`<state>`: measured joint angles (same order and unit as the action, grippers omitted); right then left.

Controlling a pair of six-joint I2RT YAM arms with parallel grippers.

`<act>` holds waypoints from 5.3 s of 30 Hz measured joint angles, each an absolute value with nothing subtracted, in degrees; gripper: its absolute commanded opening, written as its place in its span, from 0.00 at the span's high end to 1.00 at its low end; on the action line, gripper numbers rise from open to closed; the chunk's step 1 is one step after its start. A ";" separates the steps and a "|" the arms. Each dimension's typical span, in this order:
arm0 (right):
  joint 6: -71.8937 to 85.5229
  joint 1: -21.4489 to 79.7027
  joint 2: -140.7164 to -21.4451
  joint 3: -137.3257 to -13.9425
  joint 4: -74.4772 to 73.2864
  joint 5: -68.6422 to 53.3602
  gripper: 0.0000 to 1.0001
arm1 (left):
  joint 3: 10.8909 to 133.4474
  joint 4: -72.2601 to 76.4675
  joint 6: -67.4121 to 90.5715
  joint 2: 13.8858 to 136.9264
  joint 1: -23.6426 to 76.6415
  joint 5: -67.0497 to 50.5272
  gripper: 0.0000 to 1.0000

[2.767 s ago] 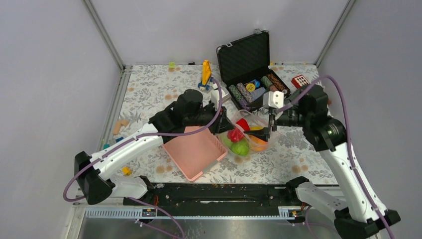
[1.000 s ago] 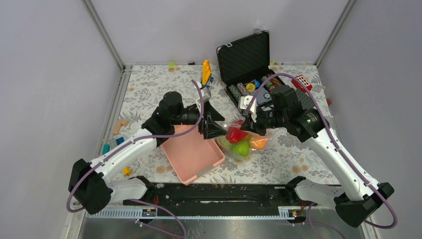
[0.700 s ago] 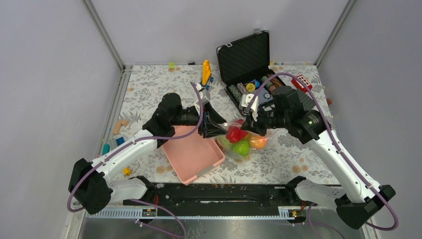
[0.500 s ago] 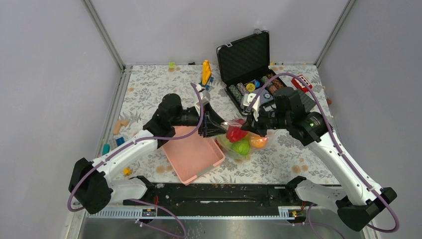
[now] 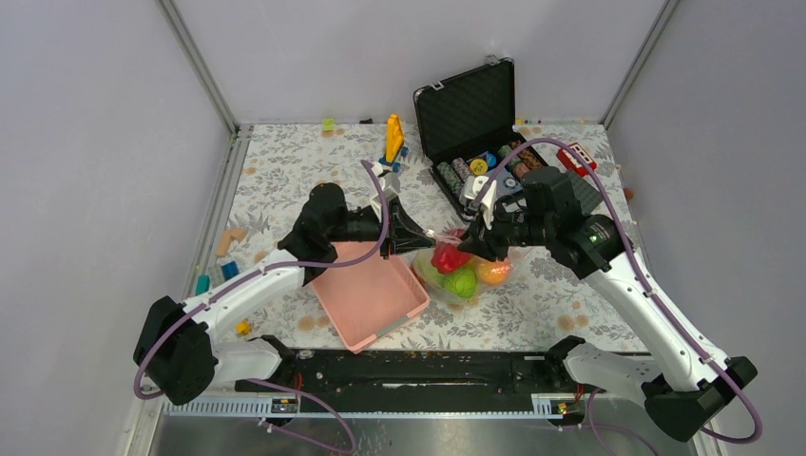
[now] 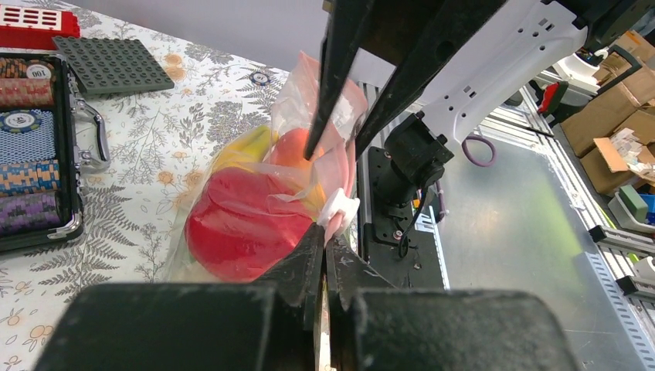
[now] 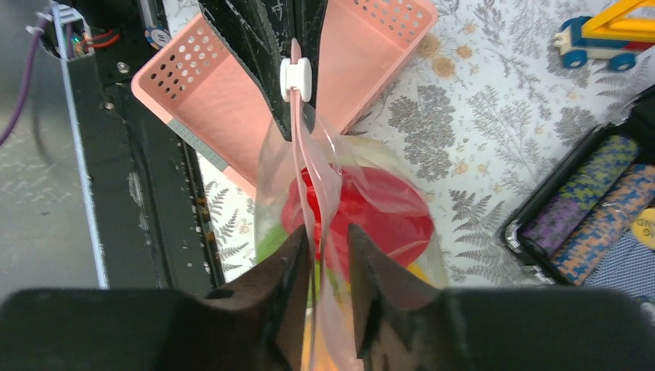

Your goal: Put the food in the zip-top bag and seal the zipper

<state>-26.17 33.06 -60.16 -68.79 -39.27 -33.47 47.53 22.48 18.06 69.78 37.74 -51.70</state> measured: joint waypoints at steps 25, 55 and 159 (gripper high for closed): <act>-24.97 37.54 -68.36 -74.83 -29.19 -39.53 0.59 | 46.35 23.59 19.53 68.95 37.74 -51.16 1.00; -28.10 38.92 -69.25 -77.38 -36.18 -30.00 1.00 | 43.81 23.68 21.28 66.70 38.04 -42.33 1.00; -2.17 24.40 -65.41 -72.42 -37.10 -17.30 1.00 | 54.46 3.70 15.07 64.93 37.78 -27.51 0.01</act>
<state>-2.17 24.40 -65.41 -72.42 -37.10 -17.30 54.46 3.70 15.07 64.93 37.78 -27.51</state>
